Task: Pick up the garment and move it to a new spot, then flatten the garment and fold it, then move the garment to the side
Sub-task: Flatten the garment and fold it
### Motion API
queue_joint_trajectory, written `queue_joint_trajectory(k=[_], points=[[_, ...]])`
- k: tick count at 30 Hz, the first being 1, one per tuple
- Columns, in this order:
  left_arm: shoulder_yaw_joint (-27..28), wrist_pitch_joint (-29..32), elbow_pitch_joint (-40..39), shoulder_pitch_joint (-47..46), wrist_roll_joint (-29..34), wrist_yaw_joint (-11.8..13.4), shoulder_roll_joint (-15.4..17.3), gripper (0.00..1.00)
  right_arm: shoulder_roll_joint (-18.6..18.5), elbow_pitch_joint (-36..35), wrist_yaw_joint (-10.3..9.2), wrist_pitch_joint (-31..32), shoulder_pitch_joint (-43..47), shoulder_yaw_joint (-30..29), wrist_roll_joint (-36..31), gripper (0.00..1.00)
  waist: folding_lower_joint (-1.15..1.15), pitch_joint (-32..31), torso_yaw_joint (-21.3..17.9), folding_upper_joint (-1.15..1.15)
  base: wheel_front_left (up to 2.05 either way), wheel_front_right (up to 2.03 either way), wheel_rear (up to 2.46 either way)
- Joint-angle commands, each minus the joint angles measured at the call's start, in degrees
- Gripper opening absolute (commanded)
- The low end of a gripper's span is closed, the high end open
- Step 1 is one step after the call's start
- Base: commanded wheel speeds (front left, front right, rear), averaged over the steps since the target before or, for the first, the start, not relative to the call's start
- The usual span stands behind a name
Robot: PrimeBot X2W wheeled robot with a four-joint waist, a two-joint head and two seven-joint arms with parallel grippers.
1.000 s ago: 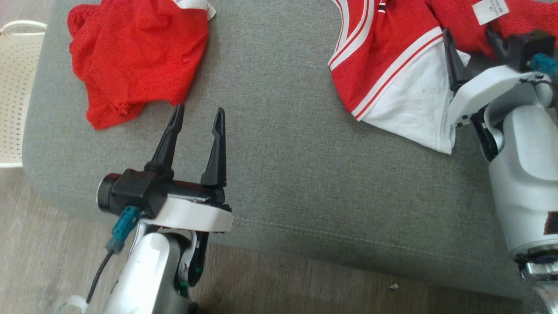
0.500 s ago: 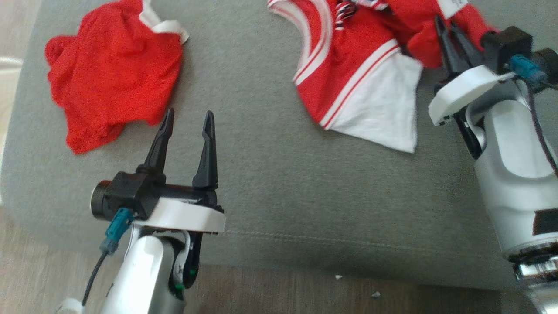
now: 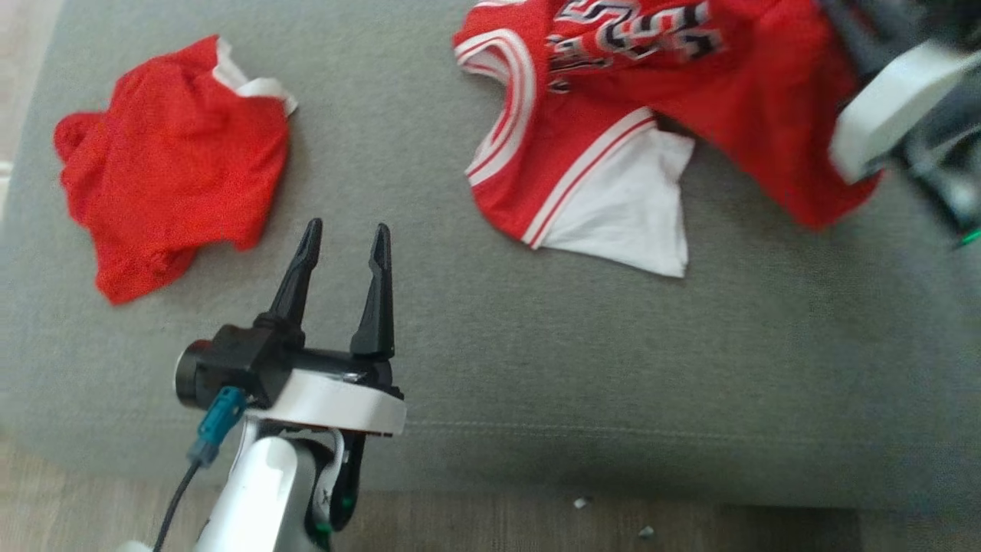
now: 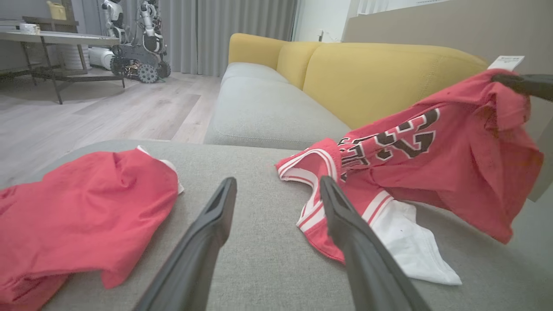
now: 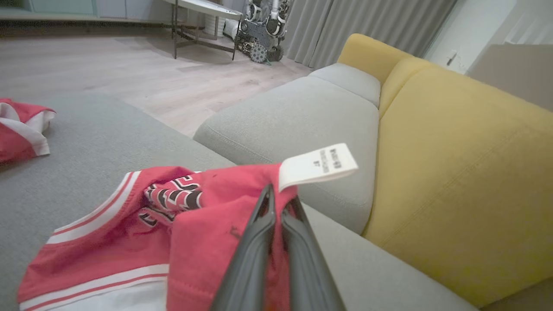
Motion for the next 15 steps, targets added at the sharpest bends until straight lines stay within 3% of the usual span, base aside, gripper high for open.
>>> queue_joint_trajectory(k=[1, 6, 11, 12, 13, 15], points=[[1.5, -0.3, -2.1, -2.1, -0.3, 0.2, 0.3, 1.00, -1.5, -2.6, 0.35, 1.0, -3.2, 0.1, 0.8, 0.00, 0.00, 2.1, 2.2, 0.00, 0.00, 0.00, 0.00], [-0.2, -0.3, -1.7, -3.6, -1.6, 0.3, 0.3, 1.00, -9.3, -1.4, 0.35, 10.8, -11.0, -0.5, 7.1, 0.00, 0.00, 6.0, 6.1, 0.00, 0.00, 0.00, 0.00], [-2.4, -0.3, -1.8, -5.7, -2.5, 0.1, 0.3, 1.00, -14.6, 6.0, 0.35, 13.4, -19.4, 0.0, 6.6, 0.00, 0.00, 10.4, 9.9, 0.00, 0.00, 0.00, 0.00], [-2.8, -0.3, -1.8, -6.2, -2.7, 0.0, 0.3, 1.00, -15.2, 7.7, 0.35, 12.7, -21.1, -0.1, 5.8, 0.58, 0.00, 11.2, 10.6, 0.00, 0.00, 0.00, 0.00], [-3.2, -0.3, -1.9, -6.6, -2.8, 0.0, 0.3, 1.00, -15.7, 9.7, 0.35, 11.9, -22.8, -0.6, 4.9, 1.00, 0.00, 11.9, 11.3, 0.00, 0.00, 0.00, 0.00], [-3.8, -0.3, -2.0, -7.3, -3.2, 0.1, 0.3, 1.00, -16.7, 13.2, 0.35, 8.9, -26.7, -1.4, 0.6, 1.00, 0.00, 13.2, 12.4, 0.00, 0.00, 0.00, 0.00]])
